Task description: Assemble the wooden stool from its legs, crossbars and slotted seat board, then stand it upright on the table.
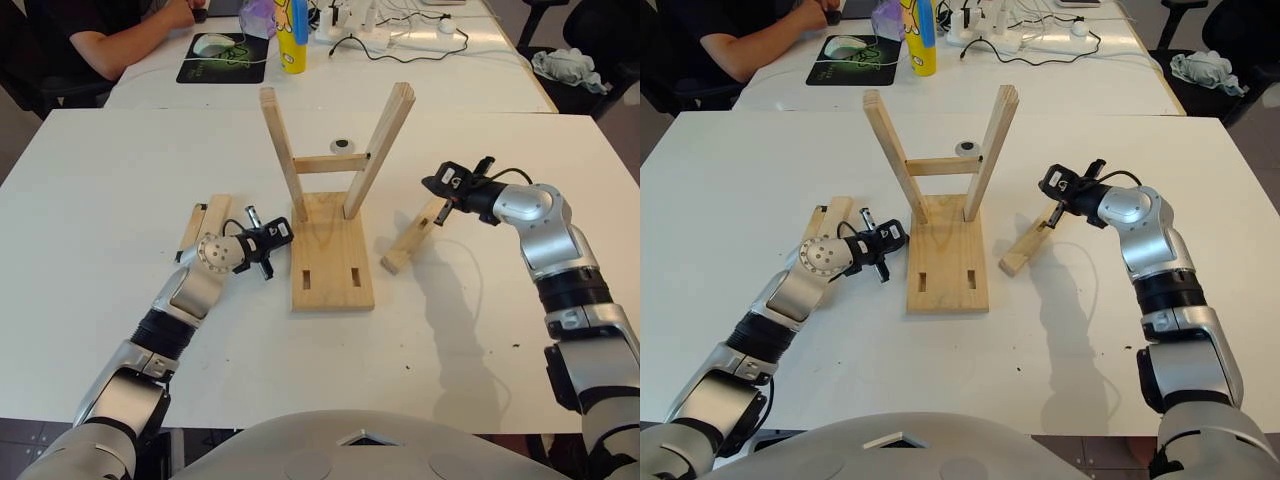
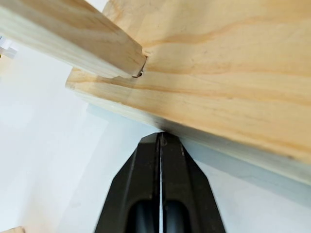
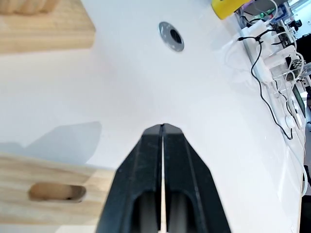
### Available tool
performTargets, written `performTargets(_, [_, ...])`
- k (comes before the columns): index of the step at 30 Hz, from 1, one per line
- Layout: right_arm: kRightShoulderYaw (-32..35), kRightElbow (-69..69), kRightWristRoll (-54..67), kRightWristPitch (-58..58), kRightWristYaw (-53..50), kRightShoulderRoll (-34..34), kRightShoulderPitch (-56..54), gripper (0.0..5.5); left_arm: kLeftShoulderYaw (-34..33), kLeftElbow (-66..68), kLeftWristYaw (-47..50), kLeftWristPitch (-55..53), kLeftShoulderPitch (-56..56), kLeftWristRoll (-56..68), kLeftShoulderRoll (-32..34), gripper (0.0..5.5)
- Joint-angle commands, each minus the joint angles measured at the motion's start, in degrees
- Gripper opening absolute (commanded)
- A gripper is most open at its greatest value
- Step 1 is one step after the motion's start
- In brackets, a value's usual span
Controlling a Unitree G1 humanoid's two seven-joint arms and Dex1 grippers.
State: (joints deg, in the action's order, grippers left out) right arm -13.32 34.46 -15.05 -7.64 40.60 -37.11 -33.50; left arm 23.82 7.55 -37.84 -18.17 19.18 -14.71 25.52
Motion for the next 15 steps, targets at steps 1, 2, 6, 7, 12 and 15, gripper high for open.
performTargets(1, [-2.08, 10.47, -3.47, -6.41, -3.77, 0.69, -3.85, 0.00, 2.77, 2.41, -2.38, -1.30, -2.83, -0.29, -0.58, 0.04])
performTargets(2, [-2.48, 12.14, -4.11, -7.47, -4.50, 0.75, -4.19, 0.00, 2.79, 2.32, -2.48, -1.15, -2.91, -0.16, -0.60, 0.04])
performTargets(6, [-2.95, 17.07, -6.00, -9.26, -8.00, 1.04, -5.54, 0.00, 2.66, 1.32, -2.89, -1.14, -3.48, 0.33, -0.38, 0.04])
performTargets(7, [-3.39, 18.10, -6.99, -9.48, -9.12, 0.64, -5.95, 0.00, 2.71, 1.36, -2.94, -1.14, -3.35, 0.29, -0.42, 0.04])
performTargets(12, [-8.02, 22.32, -14.15, -10.36, -12.09, -1.20, -7.67, 0.00, 2.54, 0.55, -2.76, -1.55, -3.66, 0.14, -0.27, 0.04])
performTargets(15, [-10.27, 22.84, -16.21, -11.01, -9.27, -2.09, -6.88, 0.00, 2.05, -0.08, -2.42, -2.00, -3.91, 0.22, -0.13, 0.04])
